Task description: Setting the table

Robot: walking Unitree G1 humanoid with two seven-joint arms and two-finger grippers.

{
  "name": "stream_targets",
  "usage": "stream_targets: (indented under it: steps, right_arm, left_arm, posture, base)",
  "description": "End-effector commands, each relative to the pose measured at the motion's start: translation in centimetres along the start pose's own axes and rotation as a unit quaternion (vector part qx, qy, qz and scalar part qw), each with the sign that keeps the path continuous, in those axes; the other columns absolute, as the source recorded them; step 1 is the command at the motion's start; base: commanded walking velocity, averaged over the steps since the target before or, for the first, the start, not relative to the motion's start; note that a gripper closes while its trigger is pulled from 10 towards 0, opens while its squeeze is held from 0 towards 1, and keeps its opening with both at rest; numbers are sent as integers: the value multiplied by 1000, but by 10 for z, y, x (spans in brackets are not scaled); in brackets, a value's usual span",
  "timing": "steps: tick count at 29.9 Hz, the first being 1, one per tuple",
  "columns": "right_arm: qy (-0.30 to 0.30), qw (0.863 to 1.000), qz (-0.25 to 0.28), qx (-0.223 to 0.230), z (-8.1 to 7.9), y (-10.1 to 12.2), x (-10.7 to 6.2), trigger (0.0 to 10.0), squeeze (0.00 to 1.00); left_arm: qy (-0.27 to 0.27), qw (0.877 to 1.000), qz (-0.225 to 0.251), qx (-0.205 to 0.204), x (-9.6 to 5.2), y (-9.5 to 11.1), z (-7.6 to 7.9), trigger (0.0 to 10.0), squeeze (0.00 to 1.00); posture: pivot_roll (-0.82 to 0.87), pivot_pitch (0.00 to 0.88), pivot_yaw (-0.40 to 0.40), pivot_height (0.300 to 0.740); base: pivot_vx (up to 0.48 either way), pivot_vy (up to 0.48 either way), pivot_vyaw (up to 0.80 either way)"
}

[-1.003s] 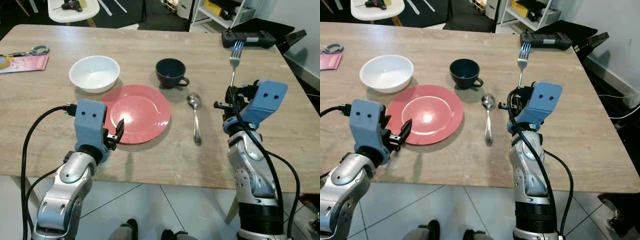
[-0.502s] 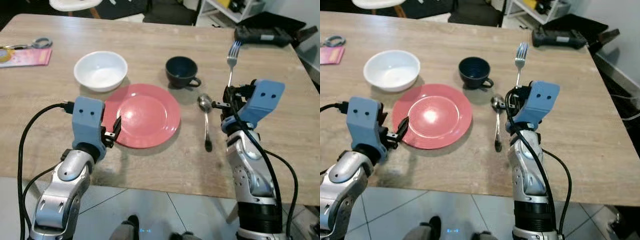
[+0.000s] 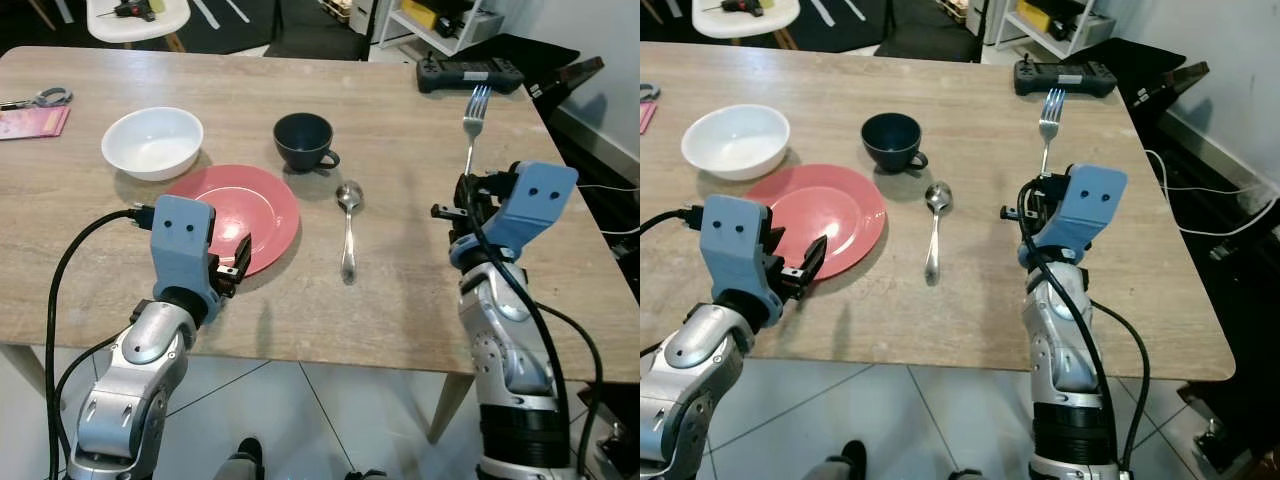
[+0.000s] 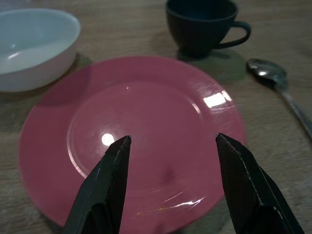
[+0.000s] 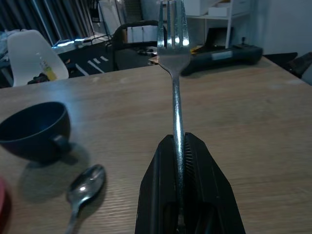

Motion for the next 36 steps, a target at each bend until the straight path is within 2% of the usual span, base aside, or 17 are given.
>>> stream_targets:
  steps: [1, 3, 5, 8, 9, 10, 12, 15, 19, 22, 23, 24, 25, 28, 31, 34, 36]
  right_arm:
    - [11, 999, -17, -43, 0, -2, 3, 10000, 0]
    - [29, 996, -30, -80, 0, -4, 9, 10000, 0]
    - [31, 995, -41, -87, 1, -3, 13, 10000, 0]
    - [34, 993, -63, -89, 9, 8, 28, 10000, 0]
    - [34, 993, -63, -89, 9, 8, 28, 10000, 0]
    - [28, 992, -68, -103, 17, 21, 34, 10000, 0]
    - [31, 989, -82, -115, 21, 24, 34, 10000, 0]
    - [13, 983, -115, -141, 40, 33, 29, 10000, 0]
    - [3, 978, -141, -155, 51, 29, 21, 10000, 0]
    - [-12, 973, -193, -130, 62, 13, 8, 10000, 0]
    - [-14, 973, -205, -105, 62, 11, 5, 10000, 0]
    - [-14, 973, -205, -105, 62, 11, 5, 10000, 0]
    - [5, 973, -224, -64, 54, 7, 2, 10000, 0]
    - [11, 972, -232, -34, 50, 3, 1, 10000, 0]
    - [26, 957, -287, 22, 37, -21, -9, 10000, 0]
    - [28, 954, -298, 28, 35, -26, -12, 10000, 0]
    - [30, 950, -309, 29, 31, -32, -14, 10000, 0]
  left_arm:
    - [-6, 1000, -19, 0, -3, -8, -1, 10000, 0]
    - [-31, 999, -27, -4, -6, -10, 4, 10000, 0]
    - [-47, 998, -34, -4, -9, -11, 7, 10000, 0]
    - [-96, 993, -61, 2, -25, -20, 12, 10000, 0]
    - [-96, 993, -61, 2, -25, -20, 12, 10000, 0]
    - [-117, 990, -81, 12, -38, -27, 12, 10000, 0]
    - [-123, 988, -92, 16, -44, -30, 11, 10000, 0]
    - [-121, 986, -113, 23, -59, -39, 6, 10000, 0]
    - [-111, 986, -121, 21, -63, -43, 4, 10000, 0]
    - [-106, 987, -122, 18, -62, -45, 6, 10000, 0]
    - [-107, 987, -122, 19, -61, -45, 6, 10000, 0]
    - [-107, 987, -122, 19, -61, -45, 6, 10000, 0]
    - [-106, 987, -121, 19, -59, -45, 7, 10000, 0]
    - [-103, 988, -116, 21, -57, -44, 7, 10000, 0]
    - [-104, 991, -70, 45, -49, -27, 7, 10000, 0]
    - [-113, 991, -53, 50, -48, -20, 8, 10000, 0]
    - [-166, 985, -19, 49, -47, 4, 15, 10000, 0]
  posture:
    - [117, 163, 56, 740]
    - [119, 166, 57, 740]
    - [119, 171, 55, 740]
    - [120, 177, 45, 740]
    - [120, 177, 45, 740]
    - [119, 178, 38, 740]
    - [119, 178, 38, 740]
    - [106, 184, 13, 740]
    - [94, 184, 2, 740]
    - [83, 185, -6, 740]
    - [81, 185, -6, 740]
    - [81, 185, -6, 740]
    - [69, 180, -1, 740]
    - [71, 178, -2, 740]
    - [80, 174, -7, 740]
    - [84, 173, -10, 740]
    - [99, 171, -14, 740]
  base:
    - [0, 0, 0]
    - [0, 0, 0]
    - [0, 0, 0]
    - [0, 0, 0]
    - [0, 0, 0]
    - [0, 0, 0]
    - [0, 0, 0]
    - [0, 0, 0]
    - [0, 0, 0]
    - [0, 0, 0]
    - [0, 0, 0]
    - [0, 0, 0]
    - [0, 0, 0]
    - [0, 0, 0]
    - [0, 0, 0]
    - [0, 0, 0]
    - [0, 0, 0]
Point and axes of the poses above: a point about 5 cm out from each wrist's last joint towards the gripper, its own x axis pointing out of the wrist towards the gripper, its own y axis along the axis of the wrist's last joint, z = x × y, the point moved 1 cm from there along x, pointing out of the wrist towards the gripper, and after that the axes turned 1 degree about -x, right-handed, at the moved point
